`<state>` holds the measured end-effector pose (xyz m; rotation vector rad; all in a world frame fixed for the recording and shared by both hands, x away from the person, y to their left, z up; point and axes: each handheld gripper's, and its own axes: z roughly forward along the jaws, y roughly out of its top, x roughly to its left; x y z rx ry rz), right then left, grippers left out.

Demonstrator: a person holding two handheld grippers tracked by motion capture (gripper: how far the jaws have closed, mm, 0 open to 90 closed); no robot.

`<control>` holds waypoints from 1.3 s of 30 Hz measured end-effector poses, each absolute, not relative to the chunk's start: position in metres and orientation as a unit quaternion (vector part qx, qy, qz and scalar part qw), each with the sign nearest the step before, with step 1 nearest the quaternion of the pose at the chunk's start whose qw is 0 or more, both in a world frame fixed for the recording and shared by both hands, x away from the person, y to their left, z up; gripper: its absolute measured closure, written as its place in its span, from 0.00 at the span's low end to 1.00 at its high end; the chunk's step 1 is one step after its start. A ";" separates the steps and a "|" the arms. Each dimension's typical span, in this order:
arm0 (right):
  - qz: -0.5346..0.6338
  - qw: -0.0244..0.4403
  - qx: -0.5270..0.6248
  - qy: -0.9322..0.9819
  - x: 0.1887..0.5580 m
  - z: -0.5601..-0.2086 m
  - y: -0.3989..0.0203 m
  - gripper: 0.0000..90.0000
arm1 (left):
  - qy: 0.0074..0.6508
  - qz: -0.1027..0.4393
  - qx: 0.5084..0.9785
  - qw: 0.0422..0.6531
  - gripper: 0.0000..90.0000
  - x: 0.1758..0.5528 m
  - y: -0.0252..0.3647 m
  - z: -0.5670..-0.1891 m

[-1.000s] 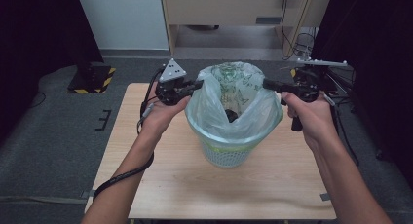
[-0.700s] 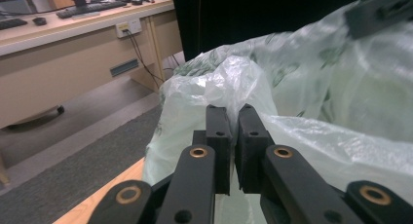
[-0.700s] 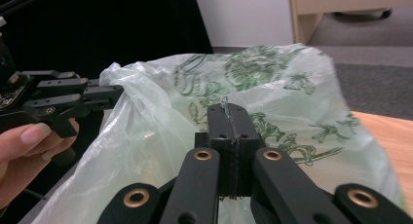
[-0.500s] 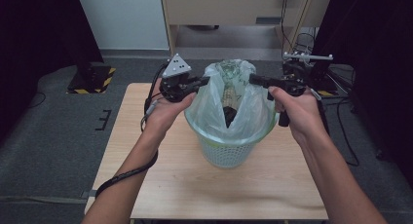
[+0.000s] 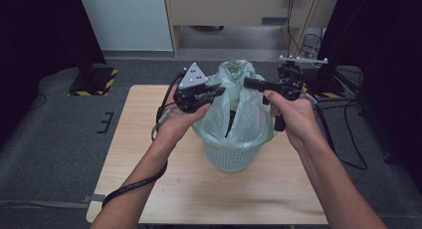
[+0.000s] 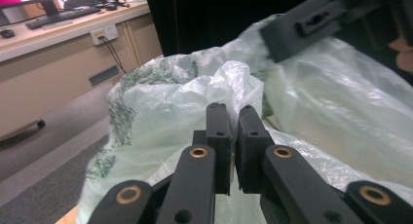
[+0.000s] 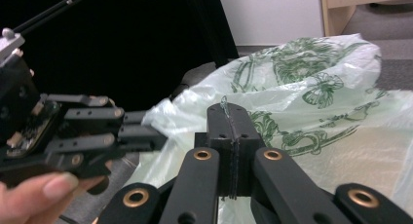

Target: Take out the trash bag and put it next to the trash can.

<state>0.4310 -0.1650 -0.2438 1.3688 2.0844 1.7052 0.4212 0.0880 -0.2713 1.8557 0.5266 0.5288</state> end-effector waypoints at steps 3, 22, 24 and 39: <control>0.566 0.051 0.453 0.686 0.431 -0.247 -0.161 1.00 | 0.217 0.219 0.785 0.538 0.95 0.418 0.085 -0.274; 0.590 0.007 0.433 0.681 0.430 -0.257 -0.146 0.68 | 0.212 0.204 0.793 0.533 0.97 0.416 0.074 -0.280; 0.589 0.007 0.435 0.681 0.430 -0.257 -0.146 0.68 | 0.212 0.204 0.793 0.533 0.97 0.416 0.073 -0.280; 0.572 0.020 0.452 0.684 0.433 -0.258 -0.147 1.00 | 0.215 0.210 0.792 0.531 0.68 0.412 0.078 -0.282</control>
